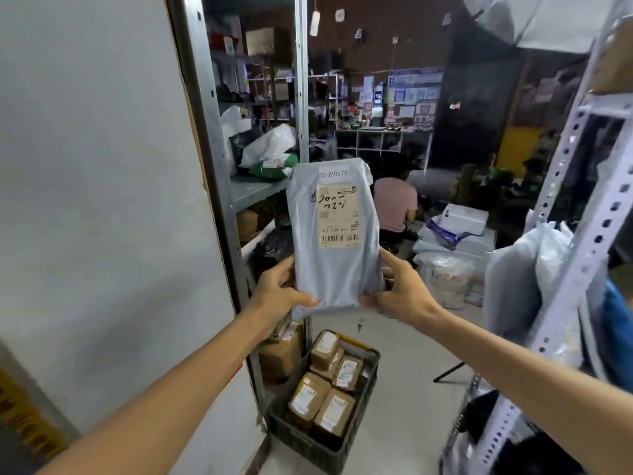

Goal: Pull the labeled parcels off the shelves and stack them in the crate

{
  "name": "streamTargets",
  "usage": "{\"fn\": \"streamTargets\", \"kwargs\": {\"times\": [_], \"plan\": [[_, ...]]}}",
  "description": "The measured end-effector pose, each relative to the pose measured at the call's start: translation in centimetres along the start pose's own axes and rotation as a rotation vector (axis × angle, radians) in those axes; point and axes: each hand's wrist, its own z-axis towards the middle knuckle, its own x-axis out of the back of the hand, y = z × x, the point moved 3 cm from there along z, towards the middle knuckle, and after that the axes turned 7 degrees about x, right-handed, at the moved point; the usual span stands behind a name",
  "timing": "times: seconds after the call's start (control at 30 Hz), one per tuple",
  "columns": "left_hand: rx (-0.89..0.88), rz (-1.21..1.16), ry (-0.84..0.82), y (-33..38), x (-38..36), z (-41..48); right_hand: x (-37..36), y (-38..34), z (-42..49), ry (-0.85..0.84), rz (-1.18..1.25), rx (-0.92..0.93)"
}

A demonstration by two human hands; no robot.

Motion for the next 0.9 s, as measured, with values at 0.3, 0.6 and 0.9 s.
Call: {"fn": "streamTargets", "kwargs": {"times": [0.3,0.6,0.9], "plan": [[0.067,0.000,-0.064,-2.2,-1.0,15.6,0.7,8.3,11.5,0.032,0.088,-0.096],[0.196,-0.130,-0.094,-7.1,-1.8,28.9,0.5,16.5,20.5,0.084,0.131,-0.247],[0.353,-0.149,-0.261,-17.4,-3.1,42.5,-4.9,28.9,25.6,0.247,0.226,-0.489]]}}
